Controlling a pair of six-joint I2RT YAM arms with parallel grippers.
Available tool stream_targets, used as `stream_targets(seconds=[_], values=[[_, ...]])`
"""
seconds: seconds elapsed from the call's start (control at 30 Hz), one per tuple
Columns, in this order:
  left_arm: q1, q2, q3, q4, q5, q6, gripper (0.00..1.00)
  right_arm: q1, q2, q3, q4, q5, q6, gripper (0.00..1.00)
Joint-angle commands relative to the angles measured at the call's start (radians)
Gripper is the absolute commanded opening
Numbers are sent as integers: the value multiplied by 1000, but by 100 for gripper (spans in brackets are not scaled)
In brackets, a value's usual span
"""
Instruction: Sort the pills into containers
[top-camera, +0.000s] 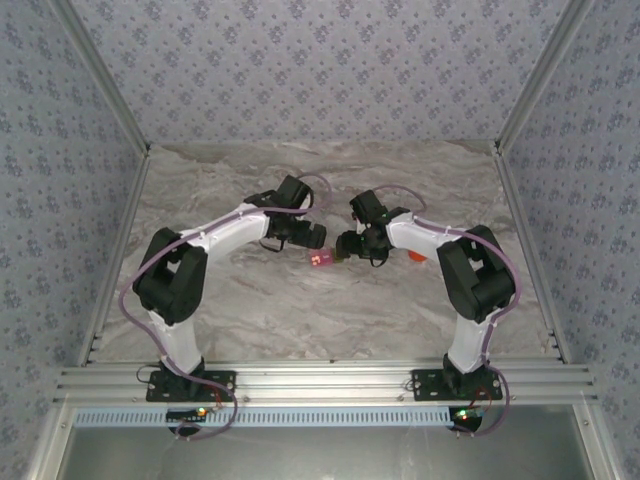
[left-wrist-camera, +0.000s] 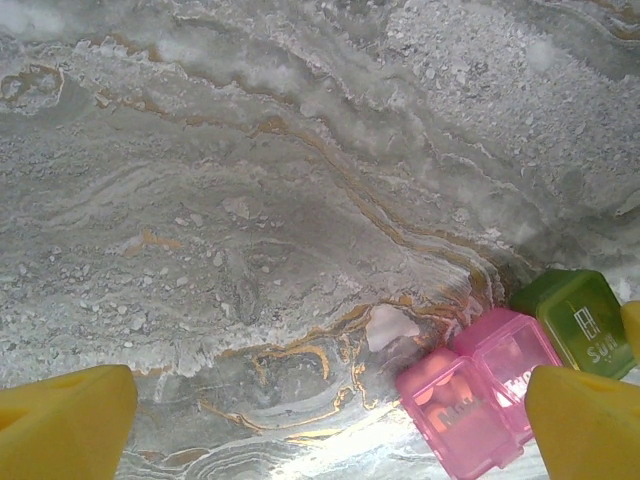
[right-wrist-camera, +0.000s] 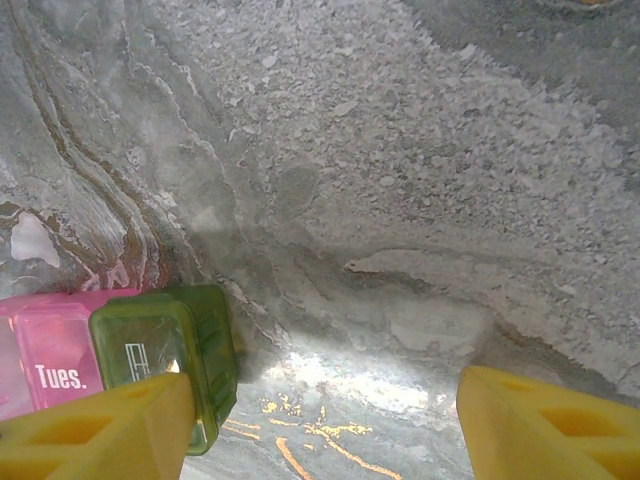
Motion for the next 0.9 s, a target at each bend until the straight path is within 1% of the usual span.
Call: stream_targets(seconds=[0.0,0.23,0.33,0.47,0.5,0.53,0.57,0.7,0.73,0.87], values=[[-10,-35,-25,9,21,-18,100,7,26,19,-35,30,13,72],[-12,-69,-60,39,-49,-53,99,7,30,23,-38,28,11,71],[-11,-94,-75,71,-72,-66,96,8,34,26,-41,26,8,71],[-8,-132,-104,125,-86,-77,96,8,38,25,-45,24,5,71],[-6,-134,-104,125,-87,-81,94,9,38,25,-44,24,4,71],[-2,-132,-100,116,-86,-87,90,9,39,25,-43,23,4,71],[1,-129,-95,109,-80,-88,84,8,41,25,-44,23,4,71],[9,-108,-66,72,-49,-101,37,8,42,25,-41,20,4,70],[9,-101,-57,63,-48,-99,30,8,43,25,-40,20,4,70],[8,-74,-42,52,-28,-93,26,9,46,25,-40,19,4,70]])
